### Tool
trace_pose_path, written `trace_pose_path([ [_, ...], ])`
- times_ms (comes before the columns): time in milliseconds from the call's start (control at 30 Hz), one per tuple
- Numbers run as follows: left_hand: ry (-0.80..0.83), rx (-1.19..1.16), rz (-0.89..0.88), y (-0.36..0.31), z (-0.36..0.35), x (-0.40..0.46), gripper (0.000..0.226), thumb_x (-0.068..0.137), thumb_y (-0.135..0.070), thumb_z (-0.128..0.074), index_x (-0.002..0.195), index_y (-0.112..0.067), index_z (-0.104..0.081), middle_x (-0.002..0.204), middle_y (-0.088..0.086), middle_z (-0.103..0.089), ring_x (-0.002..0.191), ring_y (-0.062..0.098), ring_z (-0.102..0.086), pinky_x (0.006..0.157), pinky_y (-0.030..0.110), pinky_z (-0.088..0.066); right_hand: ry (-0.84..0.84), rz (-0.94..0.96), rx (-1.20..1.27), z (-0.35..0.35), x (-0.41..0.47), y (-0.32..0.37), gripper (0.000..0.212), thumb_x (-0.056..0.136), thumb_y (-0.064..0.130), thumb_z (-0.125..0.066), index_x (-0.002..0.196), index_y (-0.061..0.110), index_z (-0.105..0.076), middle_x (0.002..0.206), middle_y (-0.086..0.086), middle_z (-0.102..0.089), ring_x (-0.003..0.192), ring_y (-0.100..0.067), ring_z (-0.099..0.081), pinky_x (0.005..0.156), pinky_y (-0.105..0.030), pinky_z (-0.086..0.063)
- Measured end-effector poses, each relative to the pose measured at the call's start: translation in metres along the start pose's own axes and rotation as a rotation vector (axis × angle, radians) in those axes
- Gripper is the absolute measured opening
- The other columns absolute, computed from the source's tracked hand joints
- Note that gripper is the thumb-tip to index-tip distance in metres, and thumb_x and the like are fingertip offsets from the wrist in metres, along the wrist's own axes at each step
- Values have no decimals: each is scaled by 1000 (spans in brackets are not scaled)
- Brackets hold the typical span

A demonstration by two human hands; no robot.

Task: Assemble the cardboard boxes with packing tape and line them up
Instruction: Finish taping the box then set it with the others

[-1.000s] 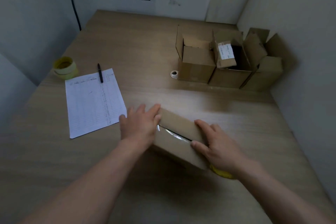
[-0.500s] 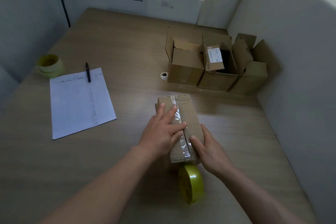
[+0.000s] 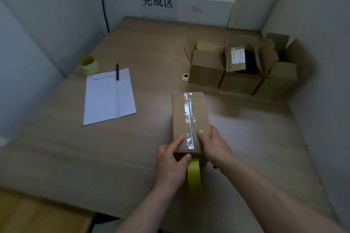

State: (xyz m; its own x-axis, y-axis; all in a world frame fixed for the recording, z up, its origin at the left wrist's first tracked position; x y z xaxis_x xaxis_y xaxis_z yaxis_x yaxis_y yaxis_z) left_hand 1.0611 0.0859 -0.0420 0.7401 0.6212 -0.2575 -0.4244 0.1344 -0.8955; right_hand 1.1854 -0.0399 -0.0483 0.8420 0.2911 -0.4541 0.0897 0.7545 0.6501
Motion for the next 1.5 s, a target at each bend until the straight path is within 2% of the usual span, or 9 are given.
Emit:
trace_pose_path([
  [133, -59, -105, 133, 14, 0, -32, 81, 77, -21, -81, 144, -33, -37, 123, -9, -48, 110, 10, -56, 98, 29, -49, 3, 4, 10, -1, 0, -3, 48, 97, 58, -34, 140, 35, -31, 127, -1, -59, 106, -28, -59, 89, -52, -54],
  [267, -119, -268, 256, 33, -17, -53, 32, 78, -17, -80, 98, -20, -55, 89, 0, -68, 72, 5, -64, 58, 13, -47, -9, 12, 21, -2, -1, -4, 49, 97, 60, -32, 139, 34, -34, 123, -1, -60, 102, -27, -59, 87, -51, -54],
  [433, -59, -409, 290, 51, -36, -42, 25, 84, -3, -72, 99, -15, -55, 71, 1, -74, 66, 14, -68, 65, 35, -55, -24, 21, 16, -1, 2, -6, 50, 99, 56, -34, 141, 30, -34, 131, -3, -58, 114, -29, -56, 94, -43, -46],
  [833, -41, -307, 368, 54, -45, -17, 8, 89, -4, -66, 81, -6, -66, 61, 1, -62, 36, -2, -55, 37, 13, -41, -44, 22, 315, 36, 1, -50, 57, 96, 58, -46, 145, 29, -39, 138, 0, -51, 119, -20, -52, 99, -45, -46],
  [900, -55, -321, 372, 55, -45, -14, 7, 89, -7, -67, 82, -5, -67, 67, 5, -63, 40, 1, -58, 41, 15, -45, -272, -10, -33, 71, -19, -100, 61, 88, 58, -59, 139, 30, -41, 132, -1, -54, 112, -19, -55, 91, -43, -52],
  [1000, -75, -391, 386, 57, -48, -11, 6, 87, -9, -70, 86, -3, -70, 74, 13, -69, 63, 25, -65, 61, 33, -53, -186, -120, -603, 59, -46, -176, 68, 79, 62, -66, 133, 29, -41, 127, -3, -51, 111, -23, -54, 86, -37, -50],
  [1133, -97, -403, 390, 59, -45, -11, 12, 87, -10, -71, 76, -9, -68, 76, 17, -69, 61, 27, -63, 61, 36, -52, -185, -72, -625, 50, -47, -200, 29, 94, 39, -53, 116, 19, -53, 114, -8, -58, 97, -29, -57, 80, -39, -49],
  [1267, -95, -424, 399, 63, -46, -12, 11, 87, -12, -71, 77, -8, -68, 76, 19, -69, 57, 26, -63, 57, 33, -52, -351, 309, -118, 79, -67, -131, 28, 88, 26, -50, 111, 18, -65, 90, 2, -65, 75, -16, -56, 65, -26, -41],
  [1500, -76, -401, 380, 57, -49, -11, 7, 90, -12, -67, 85, -17, -69, 86, 13, -73, 75, 27, -67, 73, 42, -57, -225, 824, -528, 47, -90, -14, 28, 92, 38, -53, 114, 27, -66, 82, 11, -57, 57, -8, -50, 42, -22, -38],
])
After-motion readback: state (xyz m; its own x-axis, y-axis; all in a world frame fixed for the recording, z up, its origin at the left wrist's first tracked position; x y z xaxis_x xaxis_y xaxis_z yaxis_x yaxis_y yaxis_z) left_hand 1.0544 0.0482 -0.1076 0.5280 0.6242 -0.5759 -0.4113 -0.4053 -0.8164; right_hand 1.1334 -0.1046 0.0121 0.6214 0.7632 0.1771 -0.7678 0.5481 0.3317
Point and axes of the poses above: each hand's wrist, its own x-axis towards the middle knuckle, its own z-axis out of the back of the hand, y = z × x, the point moved 10 cm from there along x, towards the middle knuckle
